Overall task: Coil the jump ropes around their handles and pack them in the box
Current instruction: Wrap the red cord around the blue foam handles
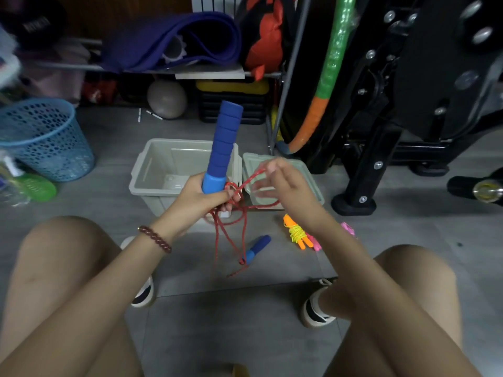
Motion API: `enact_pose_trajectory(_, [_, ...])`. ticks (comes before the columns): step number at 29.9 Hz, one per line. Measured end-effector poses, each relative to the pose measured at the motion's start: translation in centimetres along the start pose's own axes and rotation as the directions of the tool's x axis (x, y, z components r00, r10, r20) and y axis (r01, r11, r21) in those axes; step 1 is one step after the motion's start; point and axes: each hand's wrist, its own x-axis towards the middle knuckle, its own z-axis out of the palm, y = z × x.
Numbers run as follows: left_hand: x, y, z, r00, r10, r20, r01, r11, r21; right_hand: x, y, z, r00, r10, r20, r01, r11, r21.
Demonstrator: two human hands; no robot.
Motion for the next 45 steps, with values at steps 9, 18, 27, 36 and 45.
enact_pose_trajectory(9, [0.9, -3.3, -0.6, 0.997, -0.043, -0.06, 0.055, 0.975, 0.216, 0.5, -2.6, -5.2, 0.916, 0.224, -0.331, 0.1, 0.672, 0.733])
enact_pose_trajectory(18, [1.8, -1.2, 0.6, 0.98, 0.062, -0.191, -0.04, 0.992, 0.12, 0.4, 1.3, -6.3, 0.914, 0.024, -0.405, -0.333, 0.616, -0.714])
enact_pose_trajectory(27, [1.0, 0.1, 2.1, 0.993, 0.077, -0.091, -0.074, 0.997, 0.032, -0.1, 2.0, 1.0, 0.951, -0.276, 0.141, 0.266, 0.496, -0.826])
enact_pose_trajectory(36, [0.7, 0.5, 1.7, 0.984, 0.02, 0.177, -0.036, 0.995, 0.09, -0.3, -0.4, -0.7, 0.99, -0.14, 0.004, 0.139, 0.985, 0.099])
enact_pose_trajectory(45, [0.9, -4.6, 2.2, 0.954, -0.231, 0.189, 0.184, 0.954, 0.238, 0.1, -2.2, -3.7, 0.978, 0.154, -0.137, -0.035, 0.779, 0.626])
